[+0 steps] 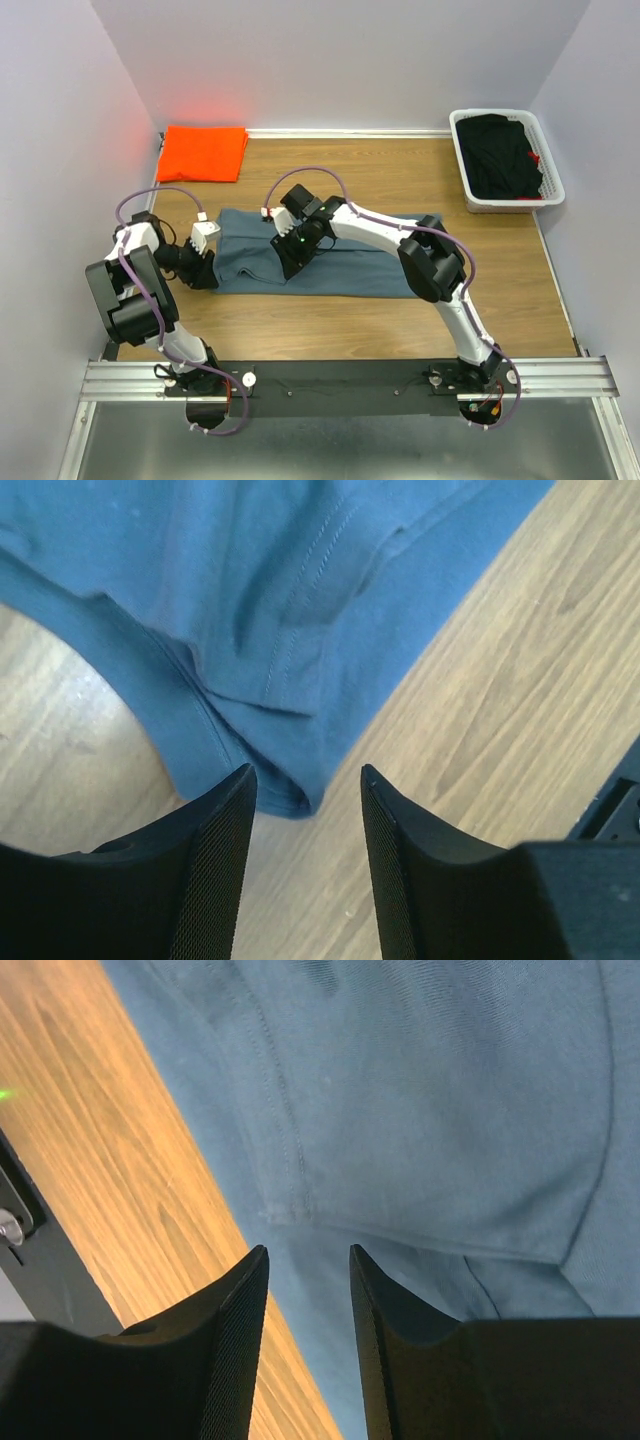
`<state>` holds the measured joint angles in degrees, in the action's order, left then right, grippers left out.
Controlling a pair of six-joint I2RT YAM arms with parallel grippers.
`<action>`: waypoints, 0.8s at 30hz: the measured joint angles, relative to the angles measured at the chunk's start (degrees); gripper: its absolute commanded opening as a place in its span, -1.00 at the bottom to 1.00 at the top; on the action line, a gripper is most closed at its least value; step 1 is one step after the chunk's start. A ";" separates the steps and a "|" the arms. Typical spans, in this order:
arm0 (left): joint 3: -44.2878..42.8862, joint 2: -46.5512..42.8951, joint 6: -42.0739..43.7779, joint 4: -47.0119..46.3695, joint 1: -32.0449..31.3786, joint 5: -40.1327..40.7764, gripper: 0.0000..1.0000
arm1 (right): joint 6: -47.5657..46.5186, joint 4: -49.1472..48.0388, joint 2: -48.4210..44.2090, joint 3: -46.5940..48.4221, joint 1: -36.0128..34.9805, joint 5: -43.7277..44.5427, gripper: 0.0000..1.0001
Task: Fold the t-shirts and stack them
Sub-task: Fold the other side of the tshirt into a rectangle
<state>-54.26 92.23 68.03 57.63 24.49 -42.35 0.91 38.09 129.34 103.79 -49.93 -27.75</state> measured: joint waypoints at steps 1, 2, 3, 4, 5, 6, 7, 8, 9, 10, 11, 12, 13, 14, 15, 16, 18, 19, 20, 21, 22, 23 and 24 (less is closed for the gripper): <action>0.02 0.00 -0.44 -0.55 -0.44 0.04 0.10 | 0.33 -0.07 0.39 0.22 -0.11 -0.02 -0.06; 0.04 0.00 -0.83 -1.20 -0.92 0.04 0.11 | 0.63 -0.20 0.66 0.24 -0.20 -0.04 -0.06; 0.07 0.00 -1.40 -1.70 -1.55 0.04 0.11 | 0.85 -0.22 0.96 0.33 -0.37 -0.11 -0.05; 0.07 0.00 -1.84 -2.21 -2.08 0.07 0.12 | 1.07 -0.31 1.31 0.39 -0.57 -0.17 -0.05; 0.07 0.00 -2.47 -2.75 -2.58 0.09 0.13 | 1.25 -0.33 1.55 0.44 -0.79 -0.20 -0.04; 0.09 0.00 -2.95 -3.19 -2.91 0.11 0.14 | 1.33 -0.33 1.77 0.48 -0.96 -0.20 -0.04; 0.09 0.00 -3.63 -4.00 -3.32 0.15 0.15 | 1.49 -0.33 1.99 0.55 -1.14 -0.20 -0.04; 0.09 0.00 -4.07 -4.35 -3.52 0.20 0.15 | 1.70 -0.33 2.19 0.79 -1.33 -0.26 -0.04; 0.09 0.00 -4.44 -4.74 -3.69 0.24 0.15 | 1.84 -0.37 2.25 0.94 -1.42 -0.28 -0.04; 0.09 0.02 -4.70 -5.09 -3.91 0.26 0.15 | 1.92 -0.42 2.27 0.94 -1.46 -0.26 -0.04; 0.07 0.07 -5.03 -5.40 -4.28 0.28 0.15 | 2.05 -0.44 2.29 0.94 -1.49 -0.26 -0.04; 0.07 0.13 -5.29 -5.64 -4.46 0.31 0.15 | 2.12 -0.48 2.36 0.94 -1.49 -0.28 -0.04; 0.07 0.26 -5.60 -5.90 -4.83 0.35 0.16 | 2.16 -0.48 2.36 0.94 -1.49 -0.31 -0.04; 0.07 0.48 -5.86 -6.19 -5.31 0.37 0.16 | 2.19 -0.50 2.38 0.94 -1.49 -0.31 -0.05; 0.09 0.68 -6.19 -6.40 -5.86 0.52 0.16 | 2.21 -0.50 2.38 0.94 -1.49 -0.28 -0.05; 0.07 0.85 -6.38 -6.58 -6.34 0.63 0.16 | 2.23 -0.50 2.38 0.94 -1.49 -0.28 -0.05; 0.09 1.55 -7.06 -7.26 -7.43 1.01 0.13 | 2.27 -0.52 2.40 0.94 -1.49 -0.28 -0.06; 0.09 1.90 -7.30 -7.50 -7.80 1.25 0.11 | 2.27 -0.52 2.43 0.94 -1.49 -0.26 -0.06; 0.09 2.25 -7.78 -7.76 -8.15 1.44 0.02 | 2.29 -0.52 2.43 0.94 -1.49 -0.26 -0.06; 0.09 2.40 -8.11 -7.96 -8.26 1.55 -0.02 | 2.29 -0.52 2.45 0.94 -1.49 -0.26 -0.07; 0.09 2.62 -8.41 -8.39 -8.37 1.79 -0.06 | 2.32 -0.55 2.45 0.94 -1.49 -0.26 -0.07; 0.09 2.69 -8.74 -8.68 -8.35 1.88 -0.14 | 2.29 -0.55 2.45 0.94 -1.49 -0.26 -0.07; 0.09 2.71 -9.11 -8.90 -8.37 2.03 -0.19 | 2.29 -0.55 2.45 0.94 -1.49 -0.24 -0.08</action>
<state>-54.17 94.94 58.92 48.73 16.12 -40.32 3.20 37.54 131.79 104.73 -51.42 -27.99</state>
